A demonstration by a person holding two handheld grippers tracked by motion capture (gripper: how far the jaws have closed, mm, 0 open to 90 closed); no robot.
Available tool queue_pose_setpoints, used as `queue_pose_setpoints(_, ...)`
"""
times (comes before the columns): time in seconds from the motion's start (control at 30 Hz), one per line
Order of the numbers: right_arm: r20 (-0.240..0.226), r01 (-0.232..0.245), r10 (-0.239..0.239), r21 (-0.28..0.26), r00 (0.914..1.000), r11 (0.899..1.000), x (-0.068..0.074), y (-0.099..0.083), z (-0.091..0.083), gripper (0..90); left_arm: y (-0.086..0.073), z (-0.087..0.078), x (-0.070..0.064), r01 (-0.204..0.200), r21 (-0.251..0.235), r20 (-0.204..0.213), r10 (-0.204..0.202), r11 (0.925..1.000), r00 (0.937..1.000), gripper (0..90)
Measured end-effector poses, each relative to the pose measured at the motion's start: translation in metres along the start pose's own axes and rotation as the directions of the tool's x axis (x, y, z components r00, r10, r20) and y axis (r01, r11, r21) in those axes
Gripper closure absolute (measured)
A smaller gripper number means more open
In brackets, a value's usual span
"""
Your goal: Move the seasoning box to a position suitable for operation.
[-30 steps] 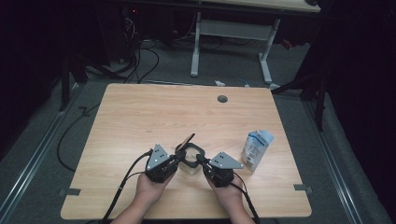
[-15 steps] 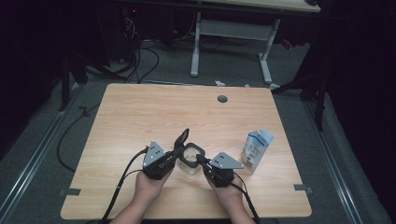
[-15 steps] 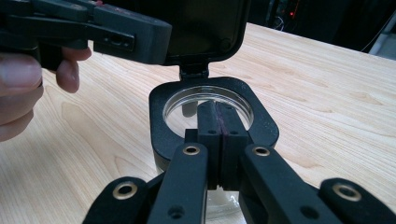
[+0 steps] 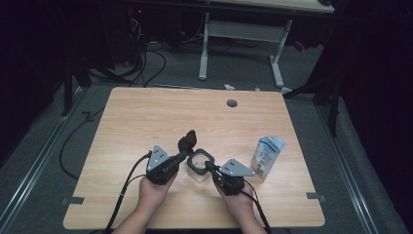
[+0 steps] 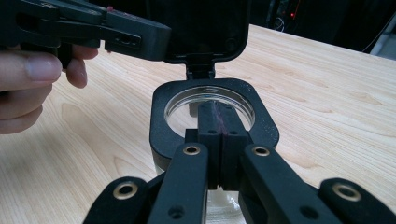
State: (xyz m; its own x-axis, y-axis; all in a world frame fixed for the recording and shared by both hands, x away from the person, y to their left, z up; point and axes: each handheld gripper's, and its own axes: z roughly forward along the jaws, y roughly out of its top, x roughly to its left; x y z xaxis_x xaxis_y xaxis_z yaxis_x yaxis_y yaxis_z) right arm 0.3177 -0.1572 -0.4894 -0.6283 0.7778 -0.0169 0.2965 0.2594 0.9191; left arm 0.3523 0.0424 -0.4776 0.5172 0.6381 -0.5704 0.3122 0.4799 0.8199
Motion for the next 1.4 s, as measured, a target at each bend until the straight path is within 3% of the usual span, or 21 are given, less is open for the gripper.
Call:
queue_pose_setpoints(0.2, 0.002, 0.006, -0.006, -0.001, 1.0, 1.0, 0.0, 0.0, 0.0, 89.9, 0.002, 0.002, 0.006, -0.002, 0.0, -0.038, 0.002, 1.0, 0.9993, 89.7)
queue_pose_setpoints(0.37, 0.003, 0.002, -0.002, -0.001, 1.0, 1.0, 0.0, 0.0, 0.0, 89.7, 0.0, -0.001, 0.007, -0.004, 0.007, -0.02, 0.004, 1.0, 0.9998, 89.0)
queue_pose_setpoints(0.5, 0.004, -0.004, 0.004, -0.018, 1.0, 1.0, 0.0, 0.002, -0.002, 89.0, -0.005, -0.005, 0.007, -0.027, 0.016, -0.012, 0.027, 0.9995, 0.9996, 87.9)
queue_pose_setpoints(0.73, 0.018, 0.018, -0.018, -0.031, 0.9997, 0.999, 0.0, 0.005, -0.013, 89.4, -0.007, -0.011, 0.025, -0.024, 0.031, -0.049, 0.026, 0.9992, 0.9985, 89.4)
queue_pose_setpoints(1.0, 0.048, -0.009, 0.01, -0.021, 0.9988, 1.0, -0.008, -0.008, -0.021, 89.4, -0.017, -0.003, 0.036, -0.026, 0.073, -0.077, 0.032, 0.997, 0.9965, 89.8)
queue_pose_setpoints(1.4, 0.081, -0.054, 0.053, 0.012, 0.9953, 0.998, -0.019, -0.032, -0.026, 89.7, -0.033, 0.012, 0.033, -0.025, 0.128, -0.064, 0.034, 0.9914, 0.9974, 89.9)
